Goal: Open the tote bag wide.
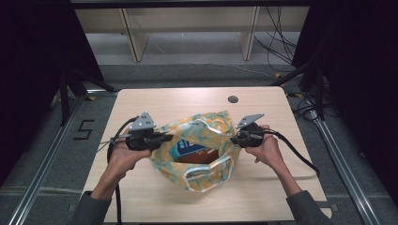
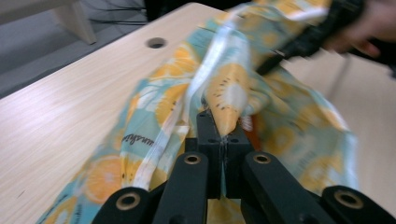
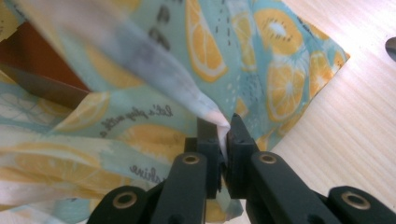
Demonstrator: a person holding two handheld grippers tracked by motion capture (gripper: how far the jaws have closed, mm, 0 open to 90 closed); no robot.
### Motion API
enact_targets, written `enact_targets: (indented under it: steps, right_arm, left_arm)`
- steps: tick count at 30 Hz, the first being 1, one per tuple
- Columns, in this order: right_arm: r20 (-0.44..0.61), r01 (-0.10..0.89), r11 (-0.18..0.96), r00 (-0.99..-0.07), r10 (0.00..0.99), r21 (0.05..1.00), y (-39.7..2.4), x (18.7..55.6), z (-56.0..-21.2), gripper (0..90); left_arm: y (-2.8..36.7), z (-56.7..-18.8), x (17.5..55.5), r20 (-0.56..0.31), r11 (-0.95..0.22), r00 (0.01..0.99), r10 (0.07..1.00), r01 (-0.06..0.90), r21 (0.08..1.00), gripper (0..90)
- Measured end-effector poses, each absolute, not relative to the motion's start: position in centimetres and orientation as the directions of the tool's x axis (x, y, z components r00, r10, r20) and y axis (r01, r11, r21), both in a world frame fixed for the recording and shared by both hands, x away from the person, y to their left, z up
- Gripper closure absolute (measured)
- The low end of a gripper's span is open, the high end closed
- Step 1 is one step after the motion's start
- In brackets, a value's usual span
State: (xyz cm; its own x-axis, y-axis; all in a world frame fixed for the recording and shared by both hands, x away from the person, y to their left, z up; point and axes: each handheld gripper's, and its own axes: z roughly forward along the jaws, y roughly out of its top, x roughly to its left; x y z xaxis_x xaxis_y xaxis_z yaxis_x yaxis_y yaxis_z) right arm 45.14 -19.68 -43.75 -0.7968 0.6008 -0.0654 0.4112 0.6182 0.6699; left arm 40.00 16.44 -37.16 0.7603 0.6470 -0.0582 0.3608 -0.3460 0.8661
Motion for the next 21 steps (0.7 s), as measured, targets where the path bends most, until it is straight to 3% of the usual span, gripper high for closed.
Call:
enact_targets:
  steps: [5, 8, 12, 16, 21]
  right_arm:
    - [-0.052, 0.434, 0.598, -0.779, 0.624, 0.674, -19.4, 45.5, -43.8, 79.2]
    - [-0.035, 0.446, 0.566, -0.764, 0.645, 0.694, -19.5, 45.6, -43.3, 63.4]
    - [-0.007, 0.474, 0.521, -0.735, 0.678, 0.709, -20.0, 44.8, -42.4, 56.1]
    - [-0.001, 0.473, 0.491, -0.720, 0.694, 0.732, -20.1, 44.0, -41.5, 52.5]
    - [0.003, 0.383, 0.509, -0.801, 0.599, 0.770, -18.4, 42.3, -39.2, 49.3]
  left_arm:
    - [17.8, -39.1, 43.5, -0.121, -0.297, 0.692, 0.711, 0.452, 0.841, 88.6]
    - [18.3, -40.2, 45.1, -0.121, -0.319, 0.672, 0.731, 0.494, 0.809, 88.3]
    - [18.6, -41.4, 46.8, -0.134, -0.339, 0.648, 0.750, 0.550, 0.764, 88.0]
    - [18.4, -42.2, 48.0, -0.135, -0.349, 0.629, 0.766, 0.583, 0.734, 87.7]
    - [18.3, -42.6, 48.8, -0.150, -0.352, 0.620, 0.770, 0.609, 0.711, 87.1]
